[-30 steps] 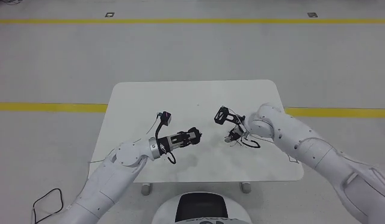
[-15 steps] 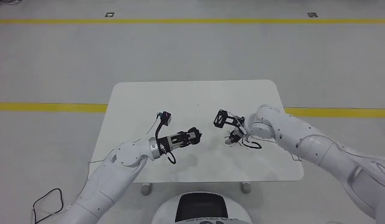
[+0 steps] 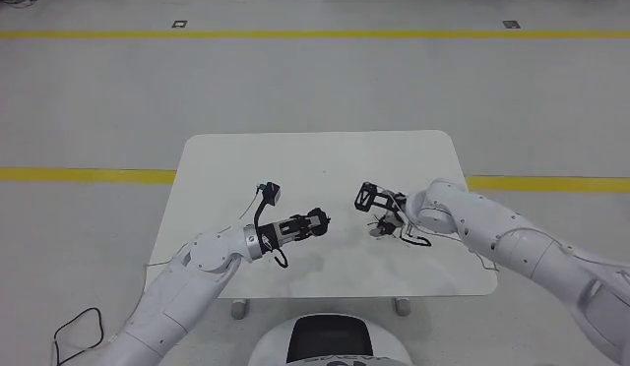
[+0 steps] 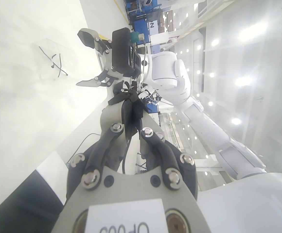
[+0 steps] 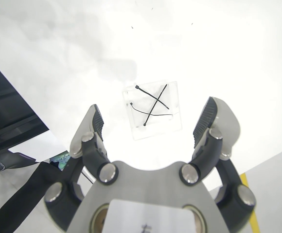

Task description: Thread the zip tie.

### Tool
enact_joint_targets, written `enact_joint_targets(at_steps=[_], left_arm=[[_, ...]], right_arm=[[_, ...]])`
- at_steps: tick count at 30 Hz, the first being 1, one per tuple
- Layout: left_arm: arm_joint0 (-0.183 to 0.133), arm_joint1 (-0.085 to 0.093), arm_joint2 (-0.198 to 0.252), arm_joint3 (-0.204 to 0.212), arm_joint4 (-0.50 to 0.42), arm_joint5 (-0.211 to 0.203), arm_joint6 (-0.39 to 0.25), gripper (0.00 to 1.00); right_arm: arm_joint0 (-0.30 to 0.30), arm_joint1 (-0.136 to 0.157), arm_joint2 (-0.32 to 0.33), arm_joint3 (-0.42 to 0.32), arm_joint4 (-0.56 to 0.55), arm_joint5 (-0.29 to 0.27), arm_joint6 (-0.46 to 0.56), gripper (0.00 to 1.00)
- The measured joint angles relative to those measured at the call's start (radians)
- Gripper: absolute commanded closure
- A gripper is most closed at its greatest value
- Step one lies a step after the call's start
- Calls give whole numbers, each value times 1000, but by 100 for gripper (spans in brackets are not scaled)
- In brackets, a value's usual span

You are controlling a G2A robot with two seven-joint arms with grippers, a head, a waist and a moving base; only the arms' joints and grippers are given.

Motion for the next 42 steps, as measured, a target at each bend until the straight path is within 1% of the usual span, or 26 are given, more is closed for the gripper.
enact_joint_targets(at_steps=[5,7,8,10,16,21,27,37,42], left_arm=[[0,0,0,0,0,0,0,100],[0,0,0,0,0,0,0,100],[0,0,0,0,0,0,0,100],[0,0,0,0,0,0,0,100],[0,0,0,0,0,0,0,100],[0,0,0,0,0,0,0,100],[0,0,0,0,0,0,0,100],[0,0,0,0,0,0,0,100],[0,0,0,0,0,0,0,100]], right_arm=[[-11,17,0,-2,-3,0,-27,58],[-15,19,0,2,-2,0,-29,58],[-17,18,0,5,-2,0,-29,60],[-20,14,0,17,0,0,-26,61],[-25,-8,0,50,8,0,-14,65],[-28,-26,0,77,7,0,-9,65],[-36,-49,0,106,1,0,-9,70],[-43,-82,0,144,-4,0,12,73],[-47,-97,0,172,-14,0,9,72]])
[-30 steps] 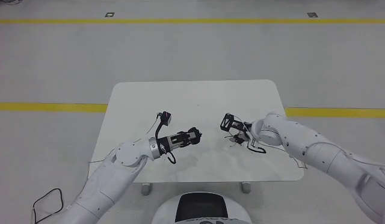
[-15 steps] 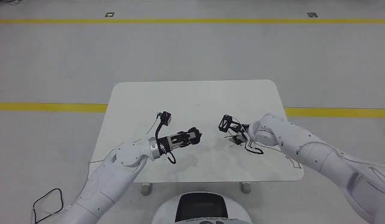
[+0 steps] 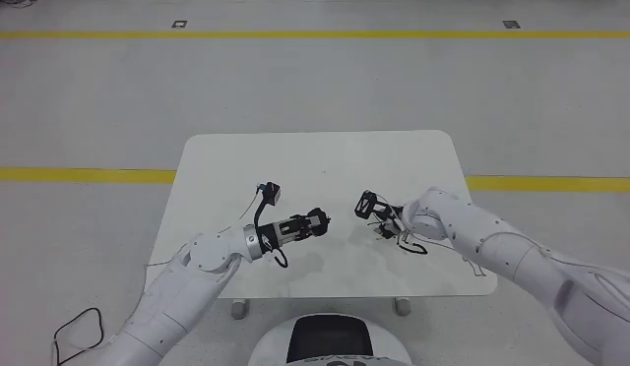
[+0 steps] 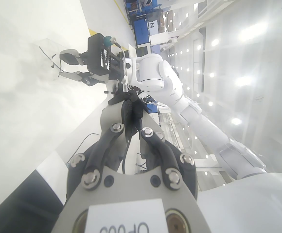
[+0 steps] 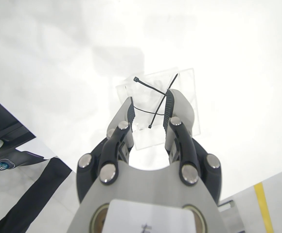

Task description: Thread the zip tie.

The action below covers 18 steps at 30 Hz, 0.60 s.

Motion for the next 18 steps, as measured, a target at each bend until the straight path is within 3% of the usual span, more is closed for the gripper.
enact_joint_targets(at_steps=[12,18], left_arm=[[0,0,0,0,0,0,0,100],[0,0,0,0,0,0,0,100]], right_arm=[[-14,-36,0,67,-57,0,-55,79],[-18,-51,0,100,-95,0,-92,77]])
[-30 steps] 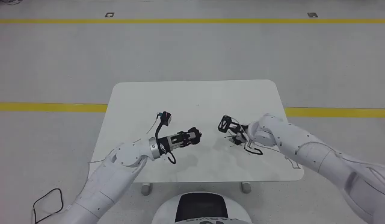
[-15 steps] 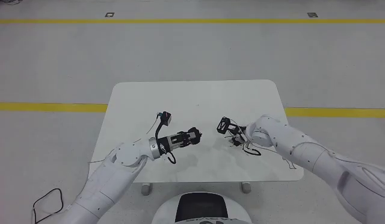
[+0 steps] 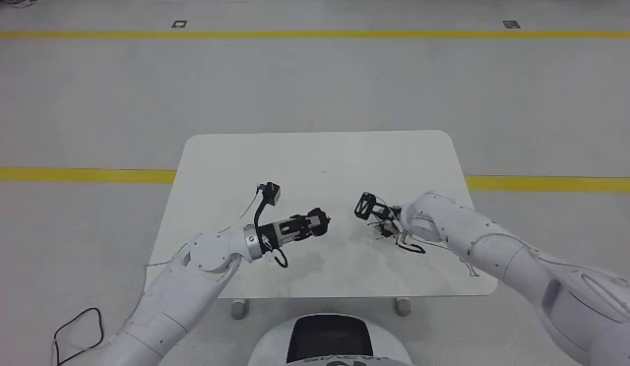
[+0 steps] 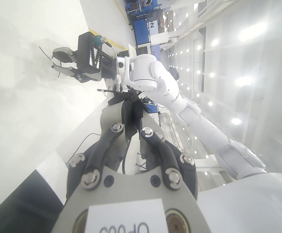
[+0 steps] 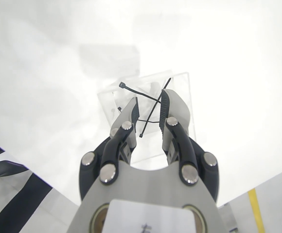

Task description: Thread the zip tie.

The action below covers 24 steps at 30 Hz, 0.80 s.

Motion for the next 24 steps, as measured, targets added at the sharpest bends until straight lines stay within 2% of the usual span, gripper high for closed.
enact_joint_targets(at_steps=[10,24], left_arm=[[0,0,0,0,0,0,0,100],[0,0,0,0,0,0,0,100]], right_arm=[[-9,-15,0,30,-46,0,-71,73],[-12,-29,0,57,-68,0,-130,78]])
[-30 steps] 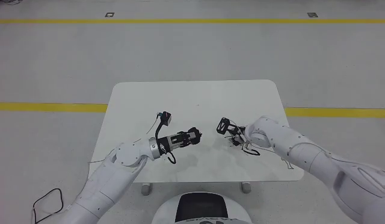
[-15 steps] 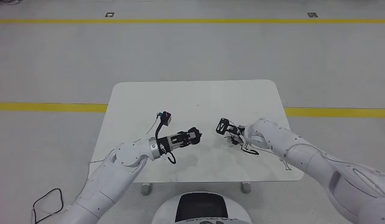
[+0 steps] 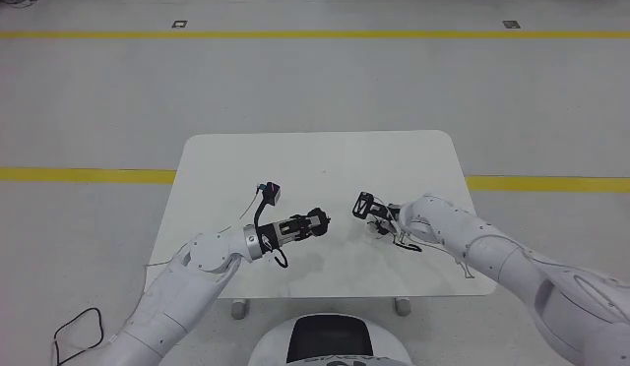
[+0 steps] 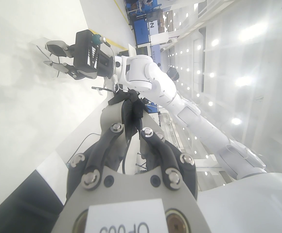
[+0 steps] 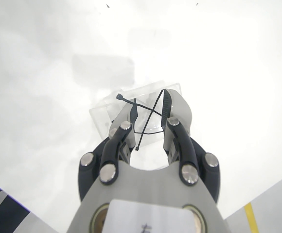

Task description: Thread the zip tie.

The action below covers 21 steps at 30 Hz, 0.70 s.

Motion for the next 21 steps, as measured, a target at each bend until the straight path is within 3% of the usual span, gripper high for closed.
enact_joint_targets(at_steps=[7,21], left_arm=[[0,0,0,0,0,0,0,100],[0,0,0,0,0,0,0,100]], right_arm=[[-2,-2,0,2,-6,0,-8,100],[7,12,0,-21,-17,0,-5,100]])
